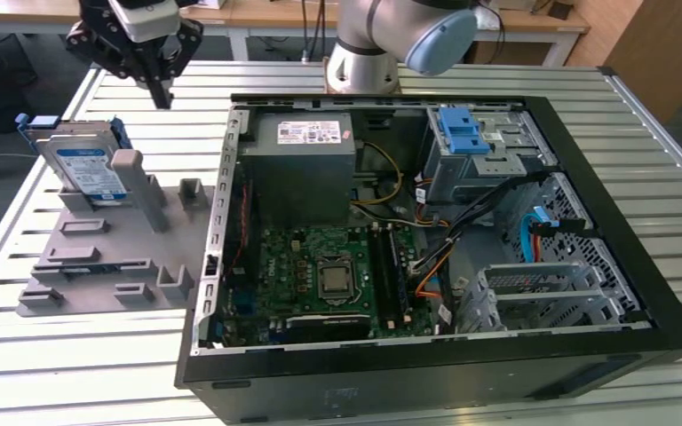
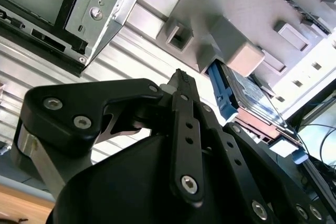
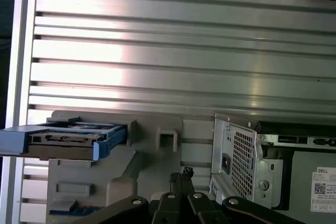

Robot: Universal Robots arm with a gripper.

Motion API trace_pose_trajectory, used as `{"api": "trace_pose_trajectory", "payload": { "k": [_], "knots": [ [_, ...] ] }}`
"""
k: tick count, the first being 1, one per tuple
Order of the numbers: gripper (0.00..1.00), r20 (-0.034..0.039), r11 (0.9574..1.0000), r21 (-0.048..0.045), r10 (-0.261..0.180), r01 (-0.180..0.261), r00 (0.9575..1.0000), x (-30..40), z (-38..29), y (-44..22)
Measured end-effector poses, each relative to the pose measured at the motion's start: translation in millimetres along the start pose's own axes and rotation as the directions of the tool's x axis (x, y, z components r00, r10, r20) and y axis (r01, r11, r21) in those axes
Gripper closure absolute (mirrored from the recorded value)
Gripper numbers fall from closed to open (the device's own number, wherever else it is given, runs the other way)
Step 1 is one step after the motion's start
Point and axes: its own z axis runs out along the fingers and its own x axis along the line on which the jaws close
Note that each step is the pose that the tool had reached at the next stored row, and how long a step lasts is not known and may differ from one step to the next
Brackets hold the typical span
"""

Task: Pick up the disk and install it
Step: 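Reach for the disk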

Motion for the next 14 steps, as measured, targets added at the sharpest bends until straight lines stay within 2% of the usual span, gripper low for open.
{"api": "trace_pose_trajectory", "payload": {
  "k": [14],
  "knots": [
    [0.89,-0.0005,1.0000,0.0000,-0.001,0.001,1.0000,27.9,1.9,7.7]
  ]
}}
